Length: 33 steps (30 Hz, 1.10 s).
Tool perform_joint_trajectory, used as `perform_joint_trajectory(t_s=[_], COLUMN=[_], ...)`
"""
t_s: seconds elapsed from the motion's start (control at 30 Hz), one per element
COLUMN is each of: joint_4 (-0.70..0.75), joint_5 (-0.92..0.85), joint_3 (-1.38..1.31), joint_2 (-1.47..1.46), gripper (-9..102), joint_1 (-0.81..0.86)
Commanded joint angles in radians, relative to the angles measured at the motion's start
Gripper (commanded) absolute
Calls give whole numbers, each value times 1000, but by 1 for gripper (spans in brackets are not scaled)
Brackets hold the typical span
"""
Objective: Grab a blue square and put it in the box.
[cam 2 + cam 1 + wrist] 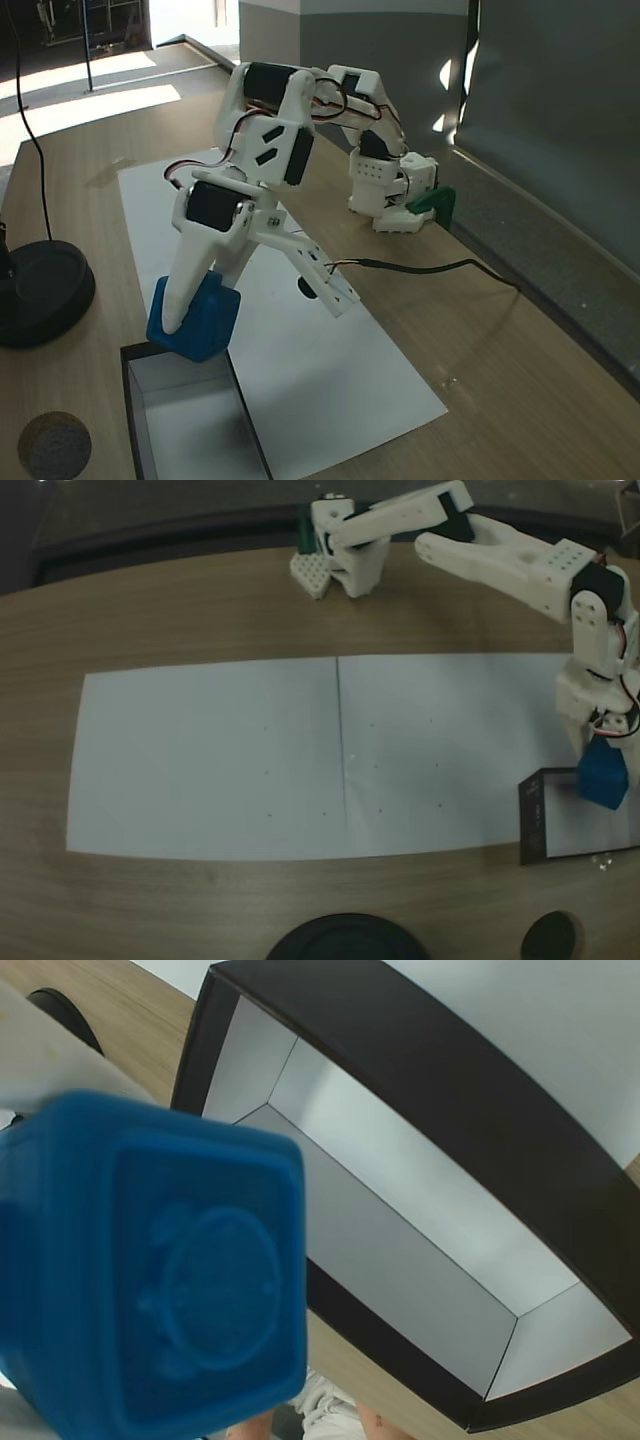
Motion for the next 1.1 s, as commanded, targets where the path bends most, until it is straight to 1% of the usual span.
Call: perform_joint_trajectory(t_s=[0.0,0.3,0.37,0.4,0.5,0.57,0.67,0.8,1.07], joint_4=[0,3,32,66,209,328,344,344,304], joint_5=[11,20,17,17,17,28,75,95,89], joint_3=[-49,-60,-66,-78,-118,-147,-114,60,721], joint_2=[100,78,95,115,192,259,407,678,1325], gripper=[30,30,25,20,-1,1,0,0,0], joint_1=[0,8,18,23,43,60,112,187,393])
